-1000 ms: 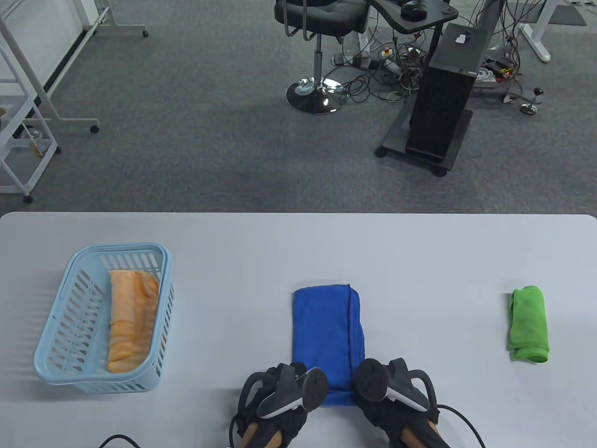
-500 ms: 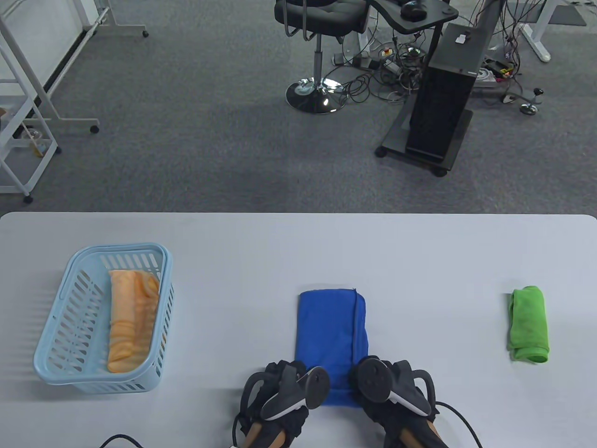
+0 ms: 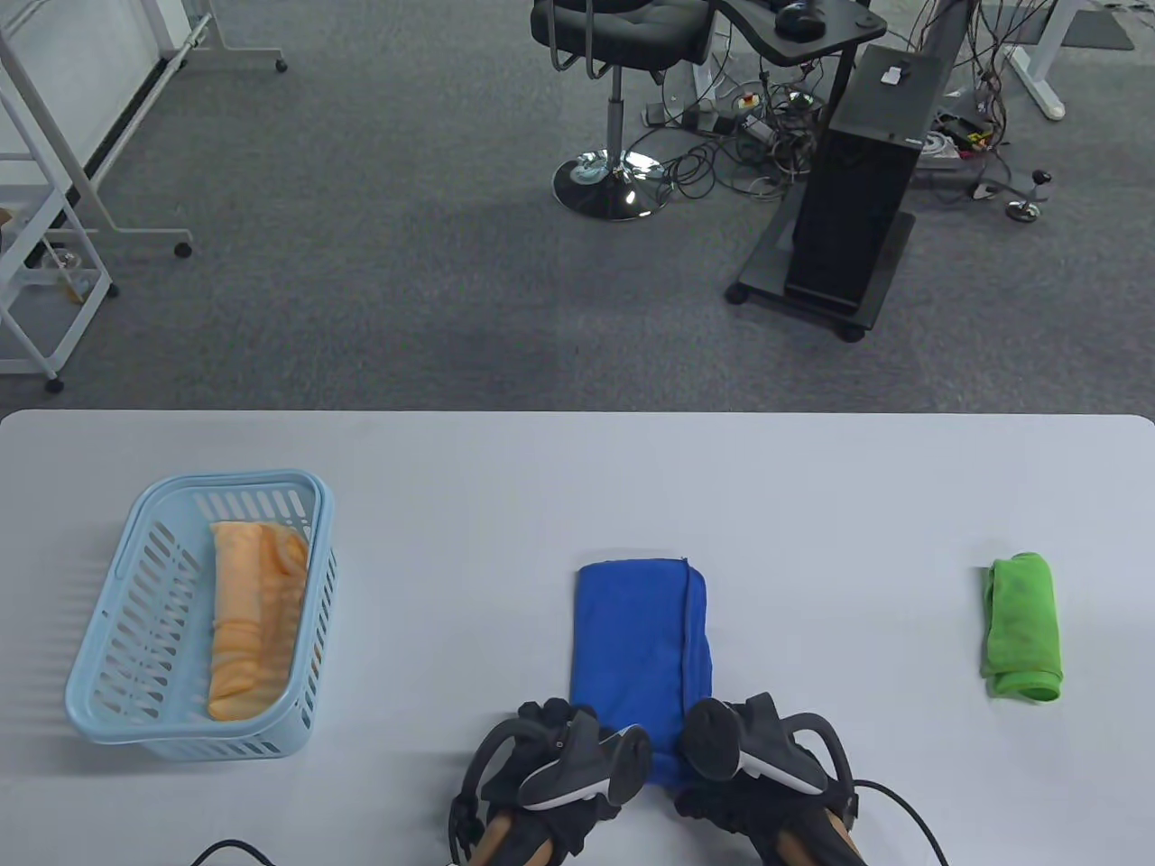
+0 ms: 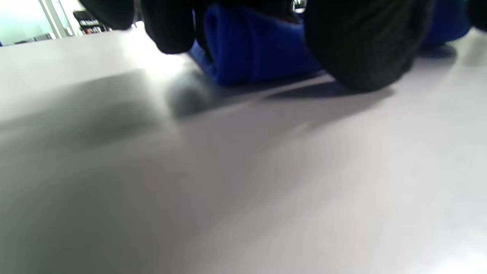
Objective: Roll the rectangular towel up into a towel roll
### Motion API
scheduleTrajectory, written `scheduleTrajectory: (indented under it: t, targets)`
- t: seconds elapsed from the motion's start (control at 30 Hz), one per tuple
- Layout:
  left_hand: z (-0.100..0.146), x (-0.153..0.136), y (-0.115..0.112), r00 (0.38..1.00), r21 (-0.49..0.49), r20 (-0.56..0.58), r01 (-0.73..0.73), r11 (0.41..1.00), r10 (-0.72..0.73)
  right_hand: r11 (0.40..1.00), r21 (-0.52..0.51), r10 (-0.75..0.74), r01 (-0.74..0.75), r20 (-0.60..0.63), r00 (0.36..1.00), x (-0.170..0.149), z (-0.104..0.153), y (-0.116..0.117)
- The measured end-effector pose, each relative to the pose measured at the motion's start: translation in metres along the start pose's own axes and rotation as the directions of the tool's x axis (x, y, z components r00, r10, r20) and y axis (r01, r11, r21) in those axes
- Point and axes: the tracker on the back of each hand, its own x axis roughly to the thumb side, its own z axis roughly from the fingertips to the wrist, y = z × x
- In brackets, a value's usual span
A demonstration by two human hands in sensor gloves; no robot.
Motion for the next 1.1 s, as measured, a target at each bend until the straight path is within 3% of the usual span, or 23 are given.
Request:
scheduleTrajectory:
  t: [0.03, 0.17, 0.3, 0.47, 0.67, 0.77, 0.9, 1.1]
  targets:
    - [0.0, 0.001, 0.0003, 1.0, 0.069, -0.015, 0.006, 0.998, -0.005, 1.0, -0.007, 0.001, -0.001, -0.007, 1.0, -0.0002, -0.0005, 0.0004]
    - [0.0001, -0.001, 0.0016, 0.999, 0.072, -0.025, -0.039, 0.997, 0.04, 0.998, -0.05, -0.05, 0.049, -0.03, 0.998, -0.0022, -0.0016, 0.0]
    - [0.0005, -0.0011, 0.001, 0.998, 0.028, -0.021, -0.054, 0.998, 0.055, 0.992, -0.107, -0.065, 0.063, -0.011, 0.998, -0.0042, -0.0016, -0.0001]
    - [0.0016, 0.0017, 0.0032, 0.996, -0.06, -0.011, -0.087, 0.994, 0.087, 0.995, -0.08, -0.065, 0.063, -0.025, 0.998, -0.0038, -0.0006, -0.0051]
    - [0.003, 0.0032, 0.0055, 0.998, -0.002, -0.032, -0.057, 0.998, 0.057, 0.994, -0.108, -0.032, 0.025, -0.067, 0.997, -0.0043, 0.0003, -0.0051]
    - [0.004, 0.0, 0.004, 0.994, -0.031, -0.049, -0.096, 0.995, 0.095, 0.977, -0.177, -0.117, 0.116, 0.004, 0.993, -0.0026, 0.0016, -0.0072]
    - [0.0028, 0.0055, 0.0043, 0.999, 0.056, -0.022, -0.034, 0.998, 0.035, 0.985, -0.163, -0.064, 0.064, 0.008, 0.998, 0.0, 0.0006, -0.0056]
    - [0.0037, 0.0051, 0.002, 0.998, -0.048, 0.039, -0.047, 0.998, 0.049, 0.983, -0.168, -0.066, 0.066, 0.009, 0.998, -0.0009, 0.002, -0.0065]
